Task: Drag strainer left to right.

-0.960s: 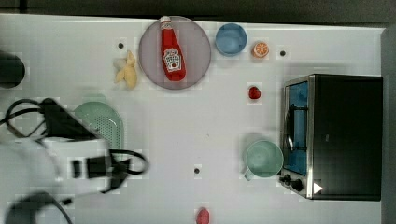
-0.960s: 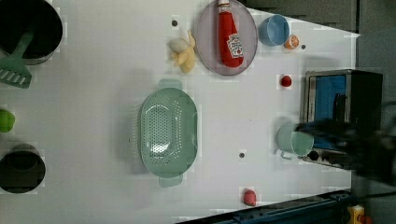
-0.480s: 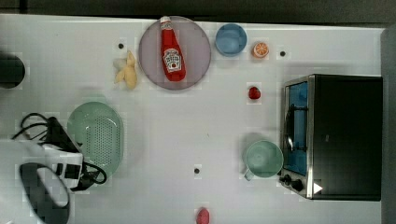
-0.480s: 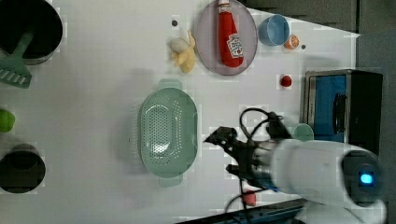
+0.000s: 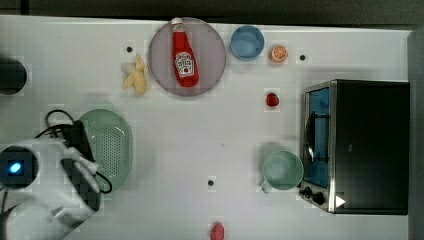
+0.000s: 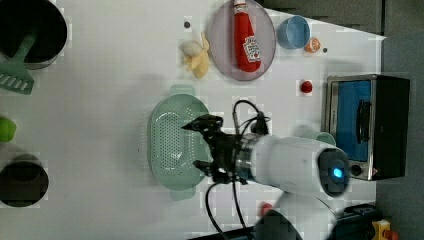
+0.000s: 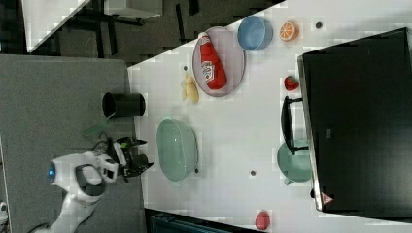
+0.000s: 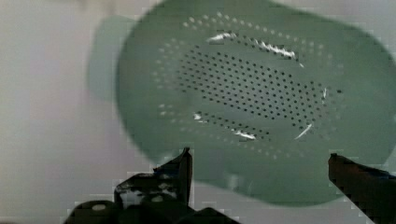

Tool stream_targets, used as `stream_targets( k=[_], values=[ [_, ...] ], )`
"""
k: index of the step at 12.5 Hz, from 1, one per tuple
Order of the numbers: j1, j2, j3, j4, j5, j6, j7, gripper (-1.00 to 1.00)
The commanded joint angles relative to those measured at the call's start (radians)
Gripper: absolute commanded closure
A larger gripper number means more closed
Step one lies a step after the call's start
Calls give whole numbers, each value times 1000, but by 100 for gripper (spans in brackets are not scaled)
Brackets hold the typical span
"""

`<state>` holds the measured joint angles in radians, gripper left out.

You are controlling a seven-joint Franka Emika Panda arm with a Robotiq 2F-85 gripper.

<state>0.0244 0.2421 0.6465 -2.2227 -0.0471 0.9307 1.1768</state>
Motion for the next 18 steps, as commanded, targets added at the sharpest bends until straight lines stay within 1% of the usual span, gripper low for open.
stream_targets(
  k=[1,3,5,8,10,14,18],
  values=[
    [-2,101,-21,-37,-68,44,229,-100],
    [4,165,-42,-36,-116,97,290,-100],
    [21,215,-86,-35,-175,140,294,-100],
    [50,268,-147,-34,-189,213,294,-100],
    [57,271,-180,-37,-204,213,295,-100],
    [45,262,-201,-52,-204,213,294,-100],
    [-1,218,-230,-97,-204,215,246,-100]
  ],
)
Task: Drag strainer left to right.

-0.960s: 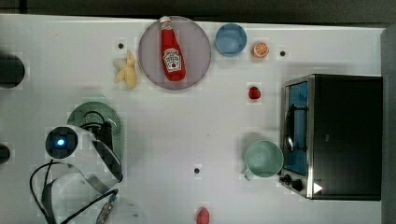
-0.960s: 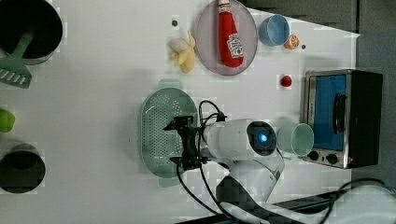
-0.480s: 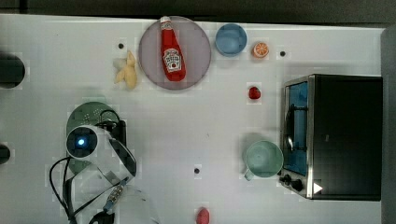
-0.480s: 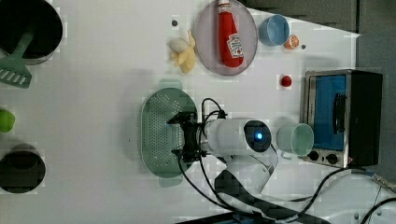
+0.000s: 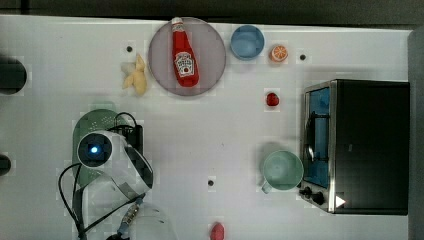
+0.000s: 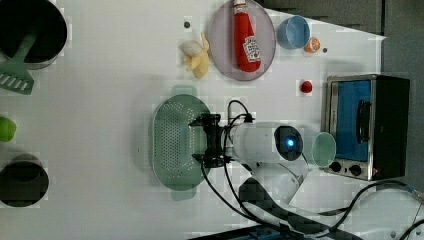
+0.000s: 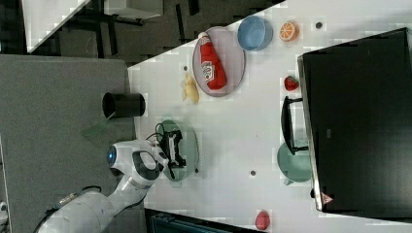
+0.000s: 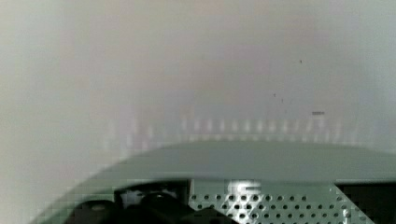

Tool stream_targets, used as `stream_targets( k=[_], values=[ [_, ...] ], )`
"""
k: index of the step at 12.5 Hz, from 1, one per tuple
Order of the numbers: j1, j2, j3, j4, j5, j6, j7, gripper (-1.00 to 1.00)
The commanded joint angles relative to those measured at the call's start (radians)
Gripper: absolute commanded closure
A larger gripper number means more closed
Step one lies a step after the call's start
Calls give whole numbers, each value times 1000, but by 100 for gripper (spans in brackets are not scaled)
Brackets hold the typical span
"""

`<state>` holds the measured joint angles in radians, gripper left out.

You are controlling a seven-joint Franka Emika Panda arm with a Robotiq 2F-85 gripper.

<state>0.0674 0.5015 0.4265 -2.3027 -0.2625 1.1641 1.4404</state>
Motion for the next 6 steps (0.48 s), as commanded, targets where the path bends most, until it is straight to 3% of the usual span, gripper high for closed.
stream_targets(
  k=[1,6],
  values=[
    [-62,-55,-11,-31,11,-22,-35,-100],
    [-149,-95,-24,-90,11,-20,-136,-100]
  ],
)
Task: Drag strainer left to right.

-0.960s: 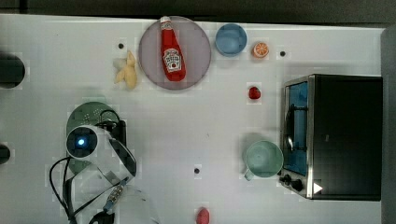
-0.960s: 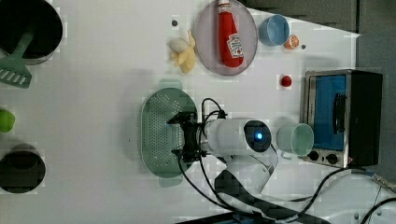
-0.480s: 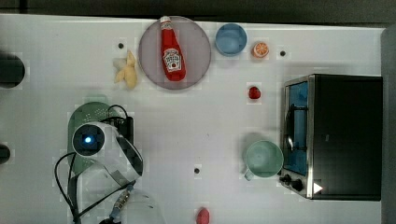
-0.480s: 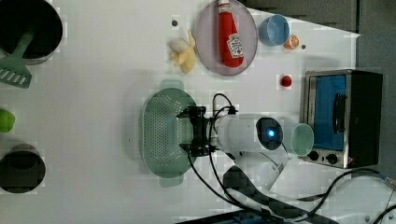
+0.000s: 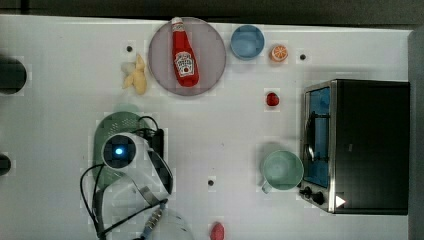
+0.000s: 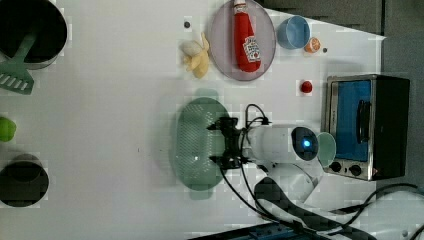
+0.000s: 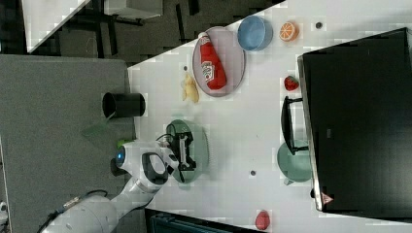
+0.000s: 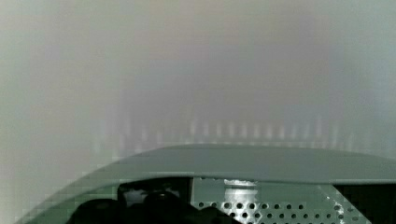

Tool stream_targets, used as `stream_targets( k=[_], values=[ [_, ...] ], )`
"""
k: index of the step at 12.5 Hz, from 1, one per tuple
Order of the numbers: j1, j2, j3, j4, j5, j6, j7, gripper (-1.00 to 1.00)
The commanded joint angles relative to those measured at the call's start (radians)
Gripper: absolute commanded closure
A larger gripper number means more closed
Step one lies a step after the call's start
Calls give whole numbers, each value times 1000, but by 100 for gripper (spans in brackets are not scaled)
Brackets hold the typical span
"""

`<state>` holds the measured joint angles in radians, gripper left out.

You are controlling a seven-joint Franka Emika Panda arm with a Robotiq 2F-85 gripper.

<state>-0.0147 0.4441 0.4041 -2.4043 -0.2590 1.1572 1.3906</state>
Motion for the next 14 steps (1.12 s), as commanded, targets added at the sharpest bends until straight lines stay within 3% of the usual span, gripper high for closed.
stream_targets(
  k=[1,8,14],
  values=[
    [-83,-44,-8,3,8,-16,-104,-100],
    [-195,-80,-73,-38,8,-17,-264,-100],
    [-225,-104,-171,-44,8,-14,-406,-100]
  ],
)
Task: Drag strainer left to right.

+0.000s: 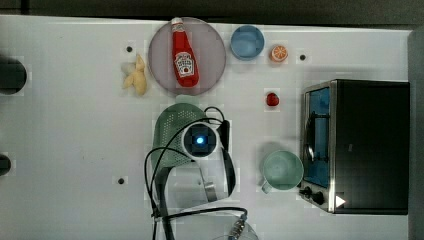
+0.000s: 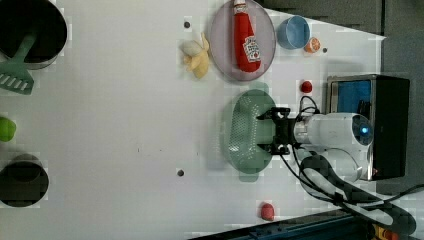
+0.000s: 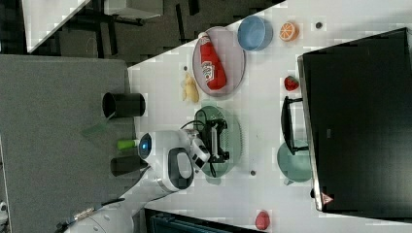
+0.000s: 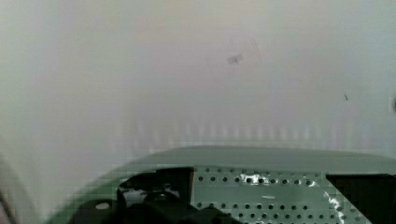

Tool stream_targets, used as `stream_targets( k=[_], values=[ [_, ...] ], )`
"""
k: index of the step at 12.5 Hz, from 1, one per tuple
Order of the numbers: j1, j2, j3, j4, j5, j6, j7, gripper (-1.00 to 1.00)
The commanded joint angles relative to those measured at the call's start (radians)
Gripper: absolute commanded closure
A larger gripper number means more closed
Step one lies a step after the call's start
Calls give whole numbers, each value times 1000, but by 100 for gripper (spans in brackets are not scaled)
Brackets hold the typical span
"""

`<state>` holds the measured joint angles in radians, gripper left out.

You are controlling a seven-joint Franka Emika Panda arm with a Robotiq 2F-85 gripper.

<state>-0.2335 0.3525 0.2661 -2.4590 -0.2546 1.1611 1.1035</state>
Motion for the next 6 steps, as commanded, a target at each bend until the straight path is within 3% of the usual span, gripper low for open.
stream_targets(
  k=[1,6],
  values=[
    [-7,-15,-54,11,3,-19,-132,-100],
    [-11,-16,-148,18,3,-19,-263,-100]
  ],
)
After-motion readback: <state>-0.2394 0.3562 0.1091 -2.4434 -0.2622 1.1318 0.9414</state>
